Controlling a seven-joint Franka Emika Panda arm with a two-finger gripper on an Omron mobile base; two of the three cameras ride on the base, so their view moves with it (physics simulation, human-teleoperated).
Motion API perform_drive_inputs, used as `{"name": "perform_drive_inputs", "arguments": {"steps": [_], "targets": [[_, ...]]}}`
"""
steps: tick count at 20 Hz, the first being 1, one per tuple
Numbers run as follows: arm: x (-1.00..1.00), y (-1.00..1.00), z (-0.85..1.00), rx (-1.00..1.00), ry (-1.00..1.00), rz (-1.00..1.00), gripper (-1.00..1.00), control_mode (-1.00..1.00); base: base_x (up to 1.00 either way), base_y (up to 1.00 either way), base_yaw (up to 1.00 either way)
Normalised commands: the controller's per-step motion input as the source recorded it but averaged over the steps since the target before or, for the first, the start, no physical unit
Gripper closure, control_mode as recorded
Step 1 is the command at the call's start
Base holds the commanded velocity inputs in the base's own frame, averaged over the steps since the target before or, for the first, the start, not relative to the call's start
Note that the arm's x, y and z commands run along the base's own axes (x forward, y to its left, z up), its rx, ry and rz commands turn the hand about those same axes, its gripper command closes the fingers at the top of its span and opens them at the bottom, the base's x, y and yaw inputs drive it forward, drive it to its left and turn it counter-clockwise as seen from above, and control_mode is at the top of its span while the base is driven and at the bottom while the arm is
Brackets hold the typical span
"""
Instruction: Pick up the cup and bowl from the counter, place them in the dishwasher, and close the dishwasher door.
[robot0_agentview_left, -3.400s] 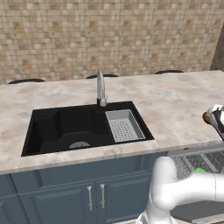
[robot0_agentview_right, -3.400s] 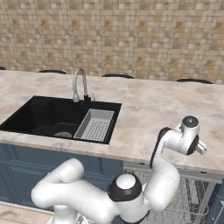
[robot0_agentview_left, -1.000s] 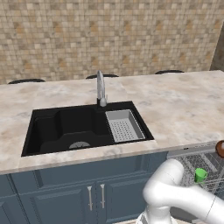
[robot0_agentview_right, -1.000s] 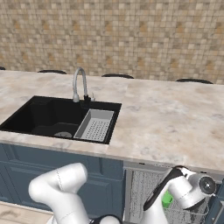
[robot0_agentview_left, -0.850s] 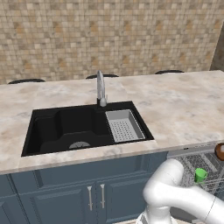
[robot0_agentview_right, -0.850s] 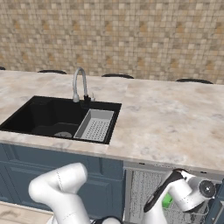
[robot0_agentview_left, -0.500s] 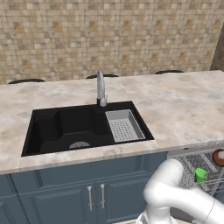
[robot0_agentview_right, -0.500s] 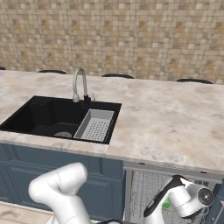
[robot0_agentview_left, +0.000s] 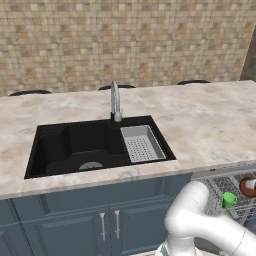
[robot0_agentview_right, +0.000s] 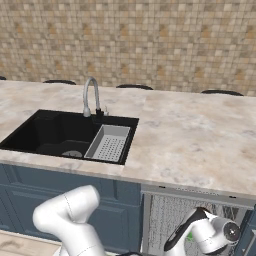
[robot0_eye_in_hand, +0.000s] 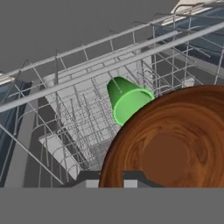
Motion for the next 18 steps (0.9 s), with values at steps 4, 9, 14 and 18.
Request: {"name": "perform_drive_inputs", "arguments": {"steps": [4, 9, 14, 18], "targets": [[0.02, -0.04, -0.41, 0.0, 0.0, 0.0, 1.0, -1.0, 0.0, 0.0, 0.0], [0.06, -0.15, -0.41, 0.0, 0.0, 0.0, 1.0, -1.0, 0.0, 0.0, 0.0], [0.14, -0.3, -0.27, 0.0, 0.0, 0.0, 1.0, -1.0, 0.0, 0.0, 0.0], [0.16, -0.33, -0.25, 0.0, 0.0, 0.0, 1.0, -1.0, 0.0, 0.0, 0.0]]}}
